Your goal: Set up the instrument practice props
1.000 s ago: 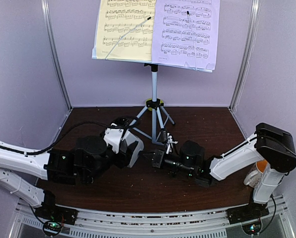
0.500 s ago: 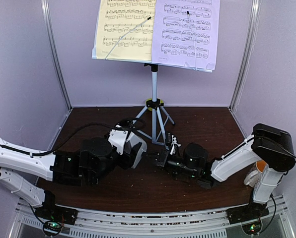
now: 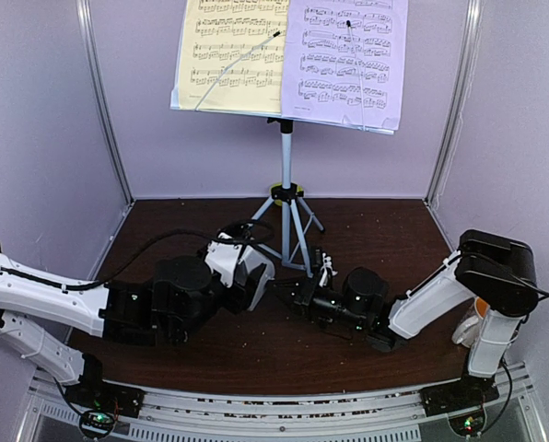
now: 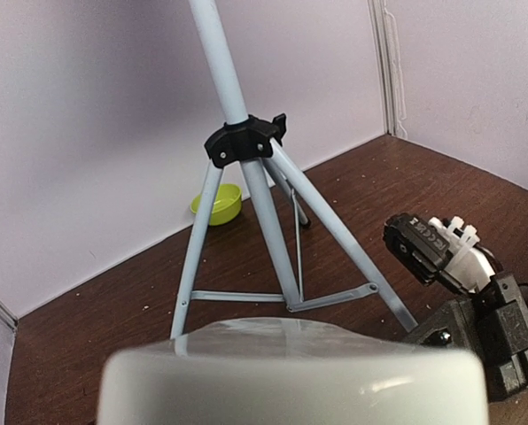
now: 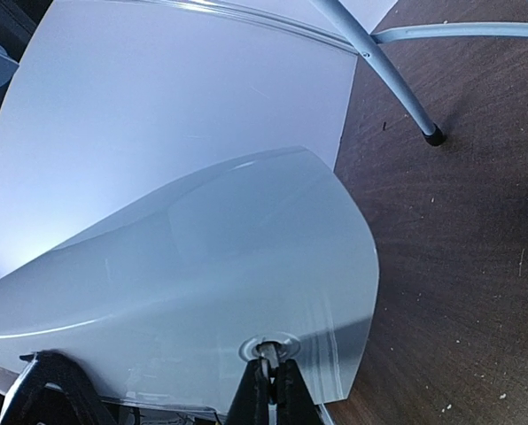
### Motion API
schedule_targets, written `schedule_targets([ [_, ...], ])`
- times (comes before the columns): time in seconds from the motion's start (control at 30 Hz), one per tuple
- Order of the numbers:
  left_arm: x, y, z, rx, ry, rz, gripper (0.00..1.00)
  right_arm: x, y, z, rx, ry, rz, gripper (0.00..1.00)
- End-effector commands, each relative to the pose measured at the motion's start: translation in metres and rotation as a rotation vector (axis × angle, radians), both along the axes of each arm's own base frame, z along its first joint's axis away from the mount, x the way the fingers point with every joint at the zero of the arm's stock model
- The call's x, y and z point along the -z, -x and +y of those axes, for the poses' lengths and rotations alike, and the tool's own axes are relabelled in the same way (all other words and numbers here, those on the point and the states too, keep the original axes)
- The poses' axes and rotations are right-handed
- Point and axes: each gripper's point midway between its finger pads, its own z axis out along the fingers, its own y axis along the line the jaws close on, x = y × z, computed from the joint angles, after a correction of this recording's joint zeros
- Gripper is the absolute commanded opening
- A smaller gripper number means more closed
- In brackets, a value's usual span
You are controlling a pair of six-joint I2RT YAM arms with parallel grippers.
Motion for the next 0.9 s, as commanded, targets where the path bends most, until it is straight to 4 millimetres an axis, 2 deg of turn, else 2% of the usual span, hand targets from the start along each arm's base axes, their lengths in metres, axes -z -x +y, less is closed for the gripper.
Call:
schedule_targets([
  [0.0,-0.020,0.006,-0.012,0.044,0.093,-0.017,0.14,-0.028,-0.028,-0.020,0.124,-0.118,0.005,0.00],
  [0.13,-0.017,0.002,-0.013,0.030,0.096,-0.003,0.14,-0.022,-0.028,-0.023,0.143,0.002,-0.053,0.02],
  [0.3,-0.009,-0.015,-0.012,-0.022,0.121,0.056,0.11,-0.002,-0.026,-0.038,0.170,0.214,-0.140,0.33],
  [0.5,0.001,-0.033,-0.017,-0.056,0.149,0.111,0.11,0.011,-0.012,-0.053,0.133,0.287,-0.188,0.54],
  [0.67,0.012,-0.044,-0.027,-0.042,0.204,0.169,0.11,0.014,-0.006,-0.066,0.132,0.369,-0.239,0.62],
  [0.87,0.026,-0.052,-0.047,-0.025,0.194,0.218,0.11,0.007,-0.004,-0.082,0.154,0.482,-0.319,0.71],
])
